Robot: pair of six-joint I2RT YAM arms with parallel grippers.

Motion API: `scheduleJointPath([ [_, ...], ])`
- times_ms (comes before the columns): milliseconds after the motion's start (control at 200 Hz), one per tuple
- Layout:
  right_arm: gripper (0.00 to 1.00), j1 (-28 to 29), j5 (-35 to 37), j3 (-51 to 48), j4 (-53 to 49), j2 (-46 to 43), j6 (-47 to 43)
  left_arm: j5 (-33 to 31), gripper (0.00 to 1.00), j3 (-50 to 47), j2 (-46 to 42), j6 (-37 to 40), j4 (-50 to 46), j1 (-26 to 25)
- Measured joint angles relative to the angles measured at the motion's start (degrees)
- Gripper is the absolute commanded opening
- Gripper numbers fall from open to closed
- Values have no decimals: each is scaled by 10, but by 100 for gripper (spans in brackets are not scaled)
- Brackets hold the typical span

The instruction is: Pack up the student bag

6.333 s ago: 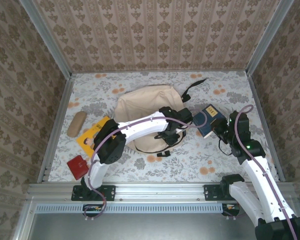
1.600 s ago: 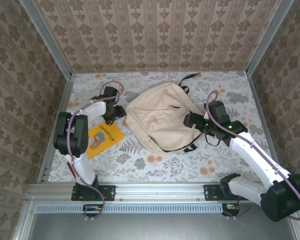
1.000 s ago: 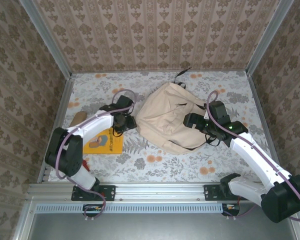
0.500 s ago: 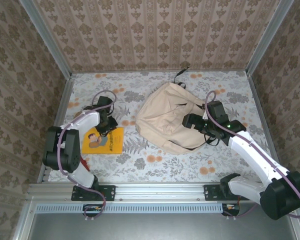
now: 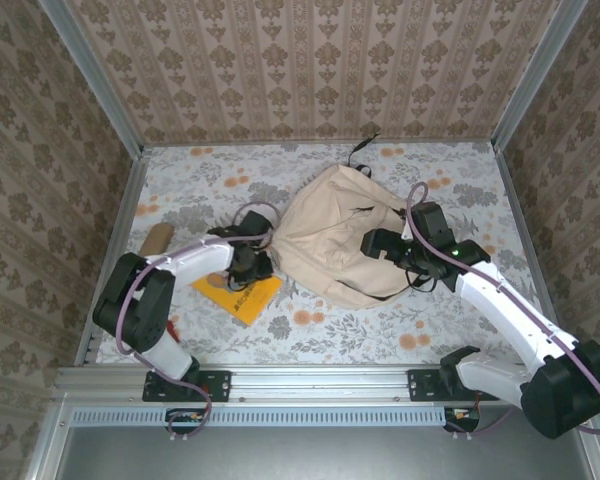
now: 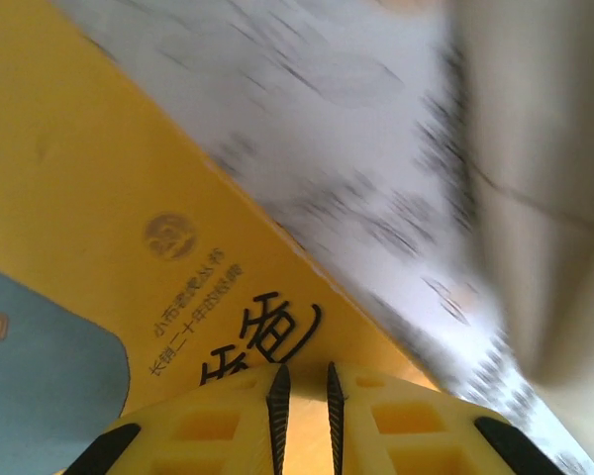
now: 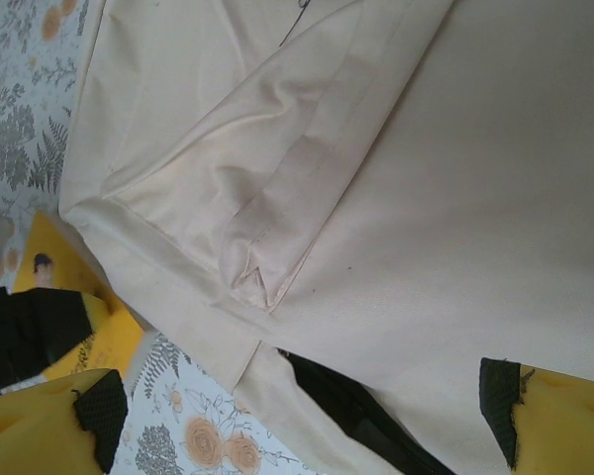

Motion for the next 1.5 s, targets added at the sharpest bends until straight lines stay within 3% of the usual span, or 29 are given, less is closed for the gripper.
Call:
scheduleJointPath([
  [180, 93, 37, 3, 0, 0, 0, 4, 9, 23, -20, -34, -45, -8, -83],
  [320, 85, 81, 17, 0, -1, -1, 15, 9, 34, -29, -106, -60, -28, -94],
  [460, 80, 145, 39, 5, -9, 8, 17, 8, 52, -43, -209, -57, -33, -65],
  [665, 79, 234, 70, 55, -10, 93, 8, 37, 69, -125, -307, -49, -45, 45],
  [900, 71, 275, 71, 138, 0, 260, -15, 77, 66, -187, -343, -48, -51, 137],
  [1205, 50, 304, 14, 280, -1, 446, -57, 103, 48, -237, -318, -63, -30, 170],
  [1500, 49, 306, -10, 354, -36, 537, -89, 128, 40, -242, -256, -63, 12, 176],
])
